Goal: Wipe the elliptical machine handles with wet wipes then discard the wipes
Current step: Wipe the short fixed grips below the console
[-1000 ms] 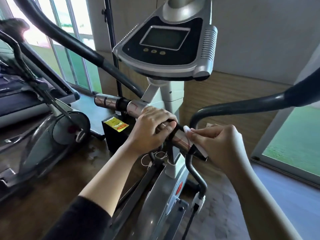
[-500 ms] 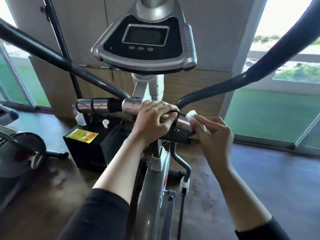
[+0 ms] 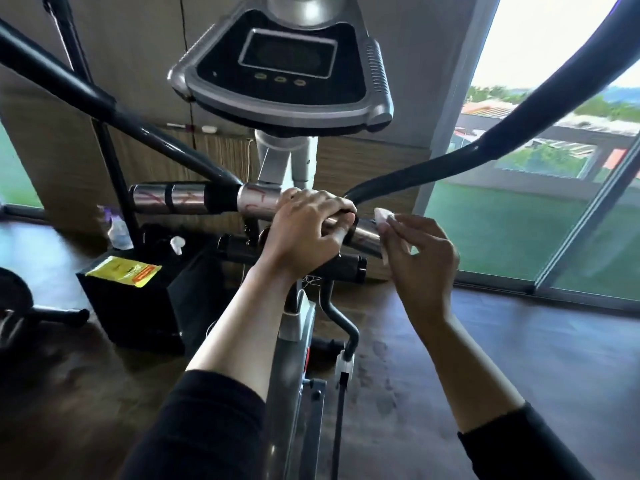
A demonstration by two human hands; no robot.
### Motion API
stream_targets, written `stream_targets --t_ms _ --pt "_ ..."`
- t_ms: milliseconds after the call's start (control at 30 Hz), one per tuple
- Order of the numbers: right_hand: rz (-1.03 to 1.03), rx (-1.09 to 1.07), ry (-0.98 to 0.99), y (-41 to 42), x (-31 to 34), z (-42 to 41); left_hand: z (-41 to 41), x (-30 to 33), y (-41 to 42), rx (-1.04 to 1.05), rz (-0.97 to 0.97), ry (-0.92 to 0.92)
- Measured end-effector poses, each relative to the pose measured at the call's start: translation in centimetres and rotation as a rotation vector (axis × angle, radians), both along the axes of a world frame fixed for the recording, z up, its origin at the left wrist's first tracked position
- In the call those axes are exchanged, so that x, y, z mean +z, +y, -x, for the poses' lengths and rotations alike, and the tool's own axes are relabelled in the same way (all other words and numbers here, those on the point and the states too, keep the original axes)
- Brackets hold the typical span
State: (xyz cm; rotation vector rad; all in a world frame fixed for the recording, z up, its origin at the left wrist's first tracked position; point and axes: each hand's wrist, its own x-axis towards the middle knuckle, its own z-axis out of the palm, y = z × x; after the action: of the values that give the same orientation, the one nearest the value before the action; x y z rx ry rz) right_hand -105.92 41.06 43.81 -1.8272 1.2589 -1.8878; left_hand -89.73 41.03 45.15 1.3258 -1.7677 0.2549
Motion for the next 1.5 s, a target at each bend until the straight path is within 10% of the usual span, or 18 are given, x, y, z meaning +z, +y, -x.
stream_targets --t_ms 800,1500 --pt "0.048 0.143 0.424 -1.5 2.6 0.2 -3.1 -0.8 0.8 0.103 0.166 -0.135" --pt "0.755 0.158 0.744 -3.8 -1.3 3.1 -4.3 -3.0 -1.3 0.123 0.403 -0.284"
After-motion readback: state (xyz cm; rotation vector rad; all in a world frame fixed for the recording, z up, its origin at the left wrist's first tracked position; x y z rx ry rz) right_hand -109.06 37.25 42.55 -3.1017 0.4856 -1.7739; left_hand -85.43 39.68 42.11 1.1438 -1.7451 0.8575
